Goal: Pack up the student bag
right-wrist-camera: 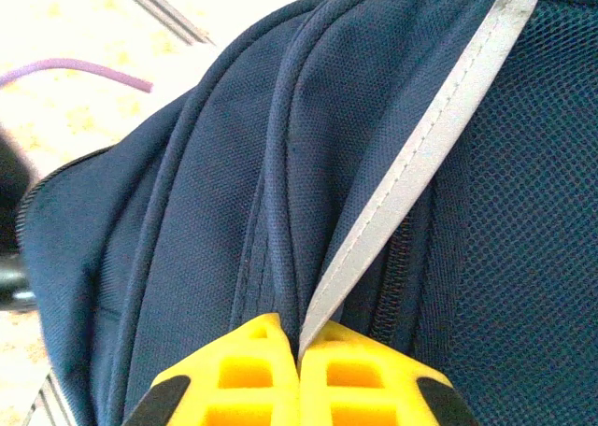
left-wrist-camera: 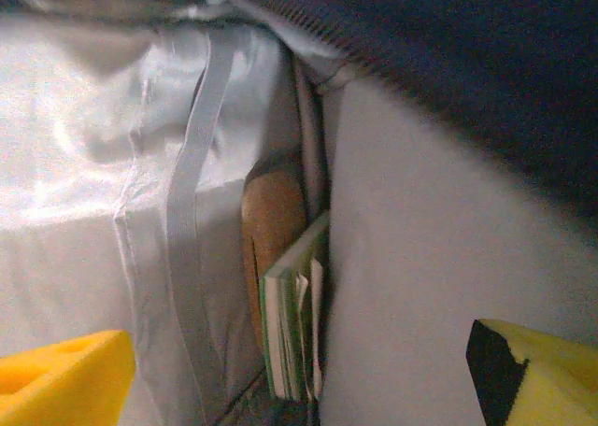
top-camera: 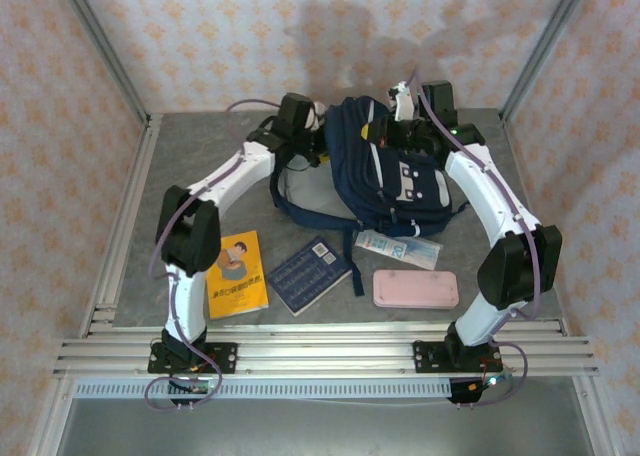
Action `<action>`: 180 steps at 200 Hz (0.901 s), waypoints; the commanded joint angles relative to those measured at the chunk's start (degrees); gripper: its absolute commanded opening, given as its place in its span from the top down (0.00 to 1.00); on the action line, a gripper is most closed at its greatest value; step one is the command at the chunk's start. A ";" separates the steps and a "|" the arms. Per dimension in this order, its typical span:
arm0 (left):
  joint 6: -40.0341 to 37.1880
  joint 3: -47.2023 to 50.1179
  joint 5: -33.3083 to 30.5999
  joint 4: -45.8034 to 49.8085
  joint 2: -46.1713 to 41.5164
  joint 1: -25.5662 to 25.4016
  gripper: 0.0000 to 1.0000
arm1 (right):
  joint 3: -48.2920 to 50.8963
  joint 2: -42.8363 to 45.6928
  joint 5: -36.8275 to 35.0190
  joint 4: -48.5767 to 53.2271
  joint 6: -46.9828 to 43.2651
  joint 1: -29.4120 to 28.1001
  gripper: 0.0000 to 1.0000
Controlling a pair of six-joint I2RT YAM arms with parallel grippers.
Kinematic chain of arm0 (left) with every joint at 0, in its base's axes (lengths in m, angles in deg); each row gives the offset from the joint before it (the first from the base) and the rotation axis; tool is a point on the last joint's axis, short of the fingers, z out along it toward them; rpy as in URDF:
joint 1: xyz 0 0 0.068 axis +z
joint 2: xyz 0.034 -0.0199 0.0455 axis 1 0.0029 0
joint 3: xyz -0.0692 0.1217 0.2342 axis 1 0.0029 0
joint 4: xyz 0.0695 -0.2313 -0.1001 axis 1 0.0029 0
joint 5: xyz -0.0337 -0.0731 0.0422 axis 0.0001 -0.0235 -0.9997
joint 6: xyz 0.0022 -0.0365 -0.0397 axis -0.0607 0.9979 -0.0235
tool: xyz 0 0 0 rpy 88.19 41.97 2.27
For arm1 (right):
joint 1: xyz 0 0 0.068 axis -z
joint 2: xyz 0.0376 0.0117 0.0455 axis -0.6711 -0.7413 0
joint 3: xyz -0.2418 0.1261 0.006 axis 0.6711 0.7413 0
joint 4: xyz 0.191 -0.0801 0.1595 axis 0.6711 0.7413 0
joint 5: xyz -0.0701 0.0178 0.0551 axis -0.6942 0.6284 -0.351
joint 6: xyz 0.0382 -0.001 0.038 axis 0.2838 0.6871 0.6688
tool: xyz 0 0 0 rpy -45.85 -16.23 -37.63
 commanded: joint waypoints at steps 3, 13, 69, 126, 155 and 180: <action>-5.39 3.93 -1.62 3.17 -8.62 1.11 0.08 | -1.68 0.31 -3.98 -3.31 -0.29 0.01 1.00; -6.05 6.80 -3.54 3.04 -11.77 2.21 0.09 | -2.35 -0.53 -4.66 -2.80 -0.56 0.00 1.00; -9.67 16.74 -15.35 9.46 -26.91 5.24 0.08 | -5.66 -6.48 -5.74 -1.47 0.08 -0.75 1.00; -9.98 29.45 -19.20 7.93 -42.49 5.24 0.07 | -10.16 -14.77 -14.20 2.98 -1.50 -6.48 0.95; -11.92 32.93 -20.61 10.02 -47.70 5.20 0.07 | -12.14 -15.33 -20.44 4.11 -1.34 -8.84 0.64; -13.94 35.62 -21.44 11.84 -51.23 5.18 0.06 | -9.91 -10.33 -29.56 3.78 -0.29 -9.51 0.53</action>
